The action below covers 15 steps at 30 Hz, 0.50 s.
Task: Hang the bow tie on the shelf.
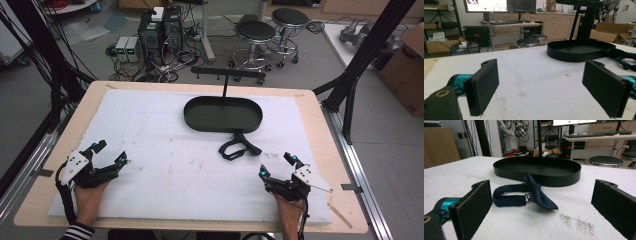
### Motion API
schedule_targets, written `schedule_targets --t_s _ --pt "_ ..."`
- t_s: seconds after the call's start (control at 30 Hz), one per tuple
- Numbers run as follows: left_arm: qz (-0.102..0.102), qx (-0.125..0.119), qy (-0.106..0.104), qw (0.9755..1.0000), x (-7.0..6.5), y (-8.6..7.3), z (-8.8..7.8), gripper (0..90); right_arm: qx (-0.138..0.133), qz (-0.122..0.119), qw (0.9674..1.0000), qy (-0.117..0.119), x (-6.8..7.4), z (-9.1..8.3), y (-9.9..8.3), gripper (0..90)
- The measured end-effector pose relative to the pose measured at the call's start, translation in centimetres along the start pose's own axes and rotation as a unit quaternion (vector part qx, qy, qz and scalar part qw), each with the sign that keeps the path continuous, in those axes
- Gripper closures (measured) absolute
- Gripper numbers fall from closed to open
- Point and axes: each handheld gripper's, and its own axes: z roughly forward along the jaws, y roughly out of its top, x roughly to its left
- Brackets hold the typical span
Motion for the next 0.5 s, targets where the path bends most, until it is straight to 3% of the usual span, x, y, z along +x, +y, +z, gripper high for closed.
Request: schedule_targets --t_s 0.3,0.5 --pt "-0.001 0.000 0.001 1.0000 0.04 0.00 -0.01 14.3 0.001 -0.002 1.0000 -0.006 0.14 0.01 0.02 2.1" --pt "-0.001 0.001 0.001 1.0000 0.05 0.01 -0.01 14.3 0.017 -0.008 0.9998 -0.006 0.15 0.36 0.18 2.2"
